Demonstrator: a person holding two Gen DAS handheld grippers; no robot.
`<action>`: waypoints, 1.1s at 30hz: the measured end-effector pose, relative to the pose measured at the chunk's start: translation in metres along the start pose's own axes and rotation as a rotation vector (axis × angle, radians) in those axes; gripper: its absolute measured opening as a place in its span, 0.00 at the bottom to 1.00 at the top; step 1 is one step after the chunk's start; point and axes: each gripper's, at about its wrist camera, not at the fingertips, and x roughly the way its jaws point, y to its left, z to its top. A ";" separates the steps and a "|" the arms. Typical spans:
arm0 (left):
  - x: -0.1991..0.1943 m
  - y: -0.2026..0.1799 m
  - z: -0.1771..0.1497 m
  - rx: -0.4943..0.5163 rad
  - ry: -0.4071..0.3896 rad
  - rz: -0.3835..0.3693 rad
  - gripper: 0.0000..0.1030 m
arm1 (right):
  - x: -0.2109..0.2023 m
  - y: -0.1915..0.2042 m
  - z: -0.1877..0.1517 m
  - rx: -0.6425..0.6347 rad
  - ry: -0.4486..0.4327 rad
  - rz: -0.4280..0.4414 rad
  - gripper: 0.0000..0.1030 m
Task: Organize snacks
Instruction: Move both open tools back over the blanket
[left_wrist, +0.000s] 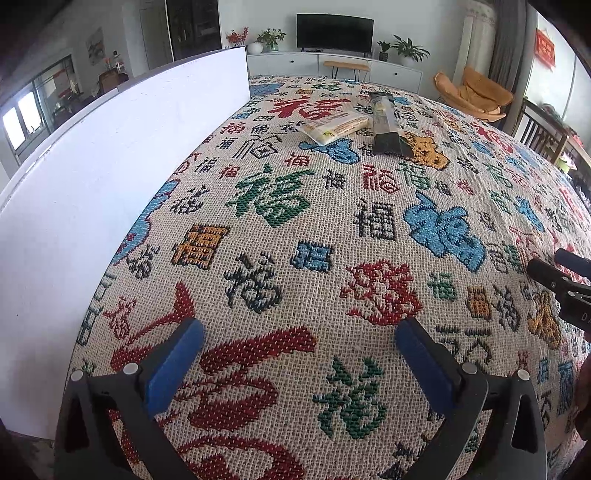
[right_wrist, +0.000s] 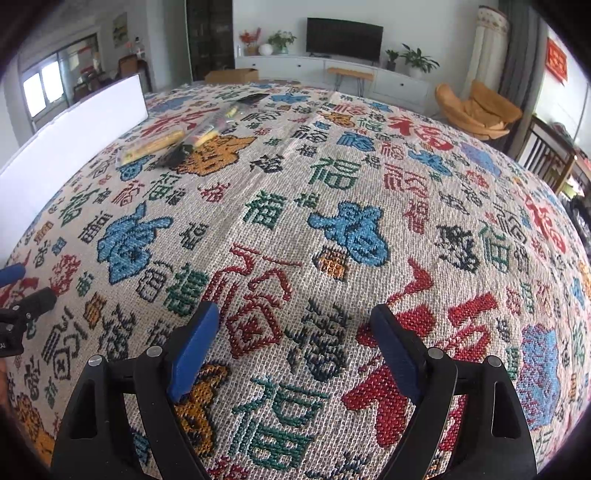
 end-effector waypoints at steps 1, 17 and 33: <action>0.000 0.000 0.000 0.000 0.000 0.000 1.00 | 0.000 0.000 0.000 0.000 0.000 0.000 0.84; 0.000 0.000 0.000 0.000 0.000 0.000 1.00 | 0.000 0.000 0.000 0.001 0.000 0.002 0.84; 0.000 0.000 -0.001 0.000 -0.001 -0.001 1.00 | 0.003 -0.003 0.000 0.018 0.007 0.021 0.85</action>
